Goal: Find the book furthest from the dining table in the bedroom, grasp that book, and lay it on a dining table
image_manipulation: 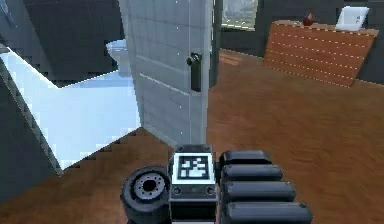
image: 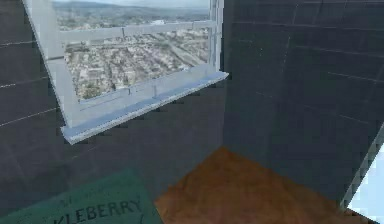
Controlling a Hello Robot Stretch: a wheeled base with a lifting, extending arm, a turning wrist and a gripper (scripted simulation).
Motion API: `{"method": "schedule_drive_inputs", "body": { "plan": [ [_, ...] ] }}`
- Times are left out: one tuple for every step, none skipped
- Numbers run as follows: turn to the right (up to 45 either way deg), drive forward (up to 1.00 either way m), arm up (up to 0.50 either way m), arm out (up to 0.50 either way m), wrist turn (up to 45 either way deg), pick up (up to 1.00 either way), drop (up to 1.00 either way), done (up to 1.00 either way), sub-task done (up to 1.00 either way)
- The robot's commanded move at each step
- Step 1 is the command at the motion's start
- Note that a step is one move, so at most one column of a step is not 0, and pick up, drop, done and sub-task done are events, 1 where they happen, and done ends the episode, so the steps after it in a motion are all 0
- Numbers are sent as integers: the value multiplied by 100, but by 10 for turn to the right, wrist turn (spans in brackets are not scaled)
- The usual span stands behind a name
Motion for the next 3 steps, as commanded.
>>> {"method": "schedule_drive_inputs", "body": {
  "plan": [
    [450,0,0,0,0,0,0,0,0],
    [-450,0,0,0,0,0,0,0,0],
    [-450,0,0,0,0,0,0,0,0]
  ]
}}
